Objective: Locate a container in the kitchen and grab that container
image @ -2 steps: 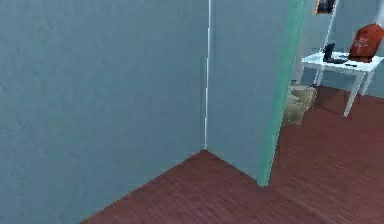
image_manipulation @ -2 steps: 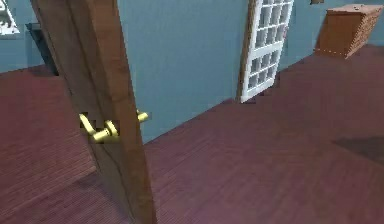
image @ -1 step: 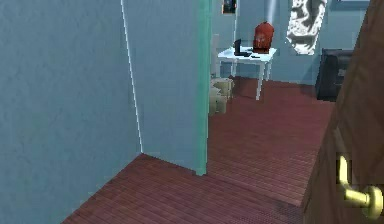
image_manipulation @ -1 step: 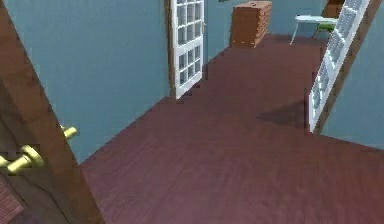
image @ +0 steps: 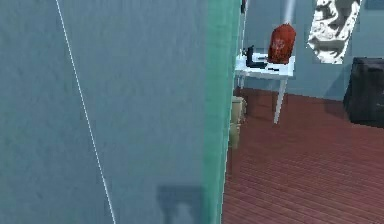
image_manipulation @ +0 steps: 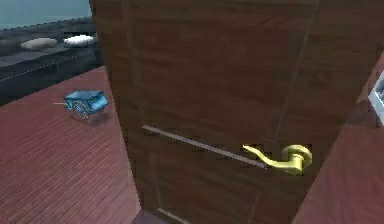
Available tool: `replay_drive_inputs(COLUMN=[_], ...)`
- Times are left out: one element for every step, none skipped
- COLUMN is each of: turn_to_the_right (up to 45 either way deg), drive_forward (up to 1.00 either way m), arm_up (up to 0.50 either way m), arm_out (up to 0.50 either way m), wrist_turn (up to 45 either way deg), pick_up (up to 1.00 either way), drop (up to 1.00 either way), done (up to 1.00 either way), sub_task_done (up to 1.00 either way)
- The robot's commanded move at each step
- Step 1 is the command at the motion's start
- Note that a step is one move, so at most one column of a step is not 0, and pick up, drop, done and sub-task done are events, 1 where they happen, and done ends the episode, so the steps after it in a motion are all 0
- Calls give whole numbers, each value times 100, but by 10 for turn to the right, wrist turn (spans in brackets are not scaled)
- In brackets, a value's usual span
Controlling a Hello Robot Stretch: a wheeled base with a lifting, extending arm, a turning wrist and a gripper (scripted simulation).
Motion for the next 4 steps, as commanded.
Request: replay_drive_inputs(turn_to_the_right=[450,0,270,0], drive_forward=[0,90,0,30], arm_up=[0,0,0,0], arm_out=[0,0,0,0], wrist_turn=[0,0,0,0], pick_up=[0,0,0,0], drop=[0,0,0,0], done=[0,0,0,0], sub_task_done=[0,0,0,0])
